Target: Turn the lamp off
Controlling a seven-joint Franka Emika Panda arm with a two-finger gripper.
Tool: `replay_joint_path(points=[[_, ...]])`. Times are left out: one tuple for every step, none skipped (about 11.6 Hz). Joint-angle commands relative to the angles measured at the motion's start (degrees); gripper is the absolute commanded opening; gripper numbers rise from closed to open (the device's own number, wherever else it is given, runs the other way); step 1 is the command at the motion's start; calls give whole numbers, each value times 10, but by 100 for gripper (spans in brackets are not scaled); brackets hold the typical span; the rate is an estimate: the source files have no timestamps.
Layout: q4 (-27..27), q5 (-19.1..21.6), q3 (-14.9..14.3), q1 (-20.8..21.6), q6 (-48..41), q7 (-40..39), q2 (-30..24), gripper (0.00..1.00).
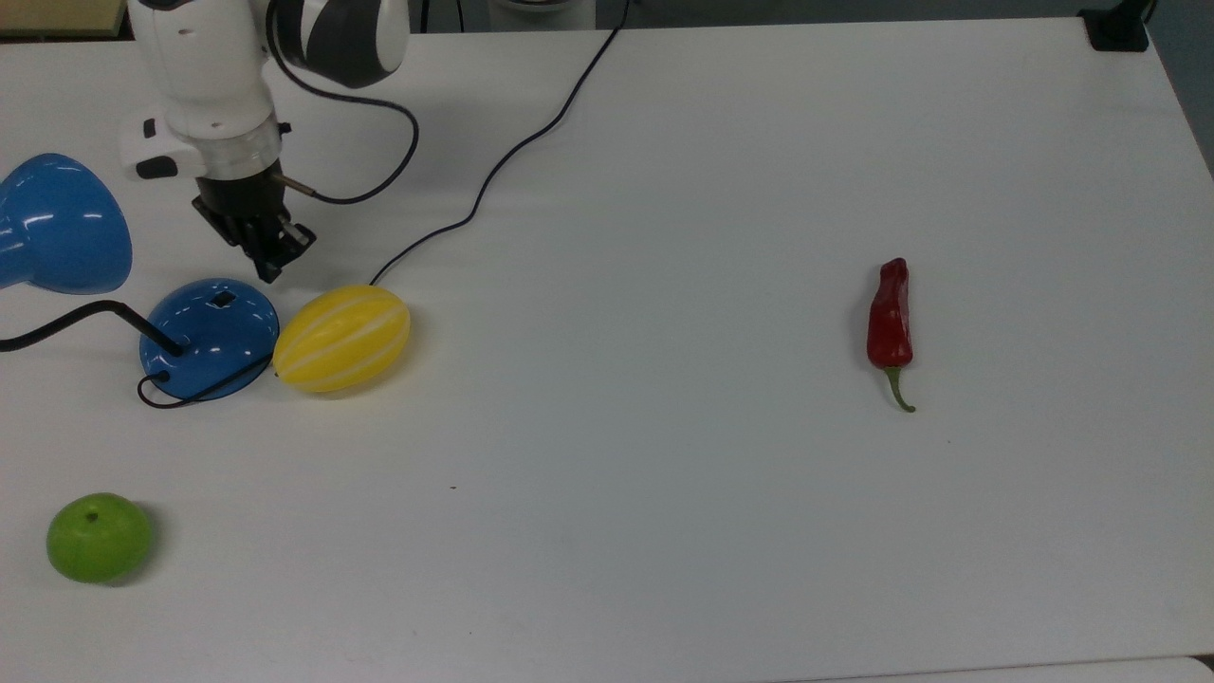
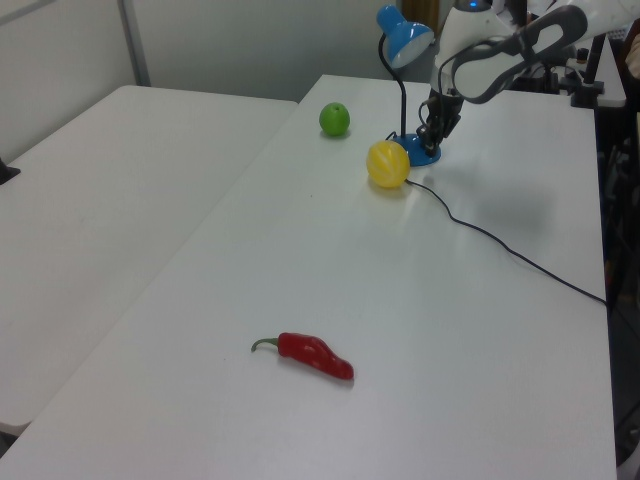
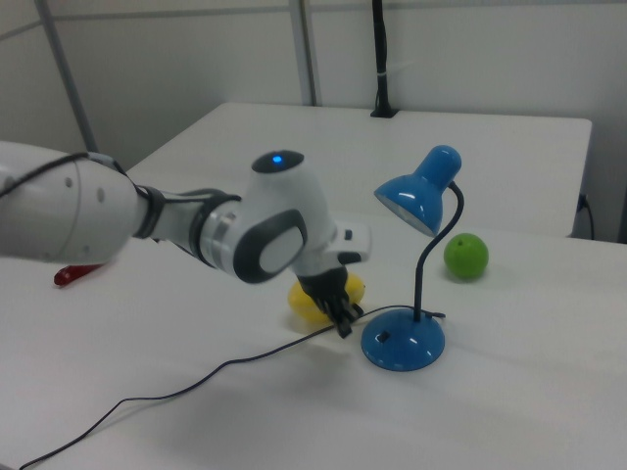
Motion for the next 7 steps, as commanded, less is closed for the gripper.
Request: replay_joint_path(points=[[-9,-2,0,50,-98,12,-64,0],[-8,-3,0,73,-128,12,-81,0],[-7,-15,0,103,-158,11,-98,0],[-6,-24,0,131,-191,11,-120,0],[-2,-24,1,159,-223,11,-137,0],[22,-24,1,190,-269,12,-142,0],[52,-24,1,208,-322,5,-146,0]])
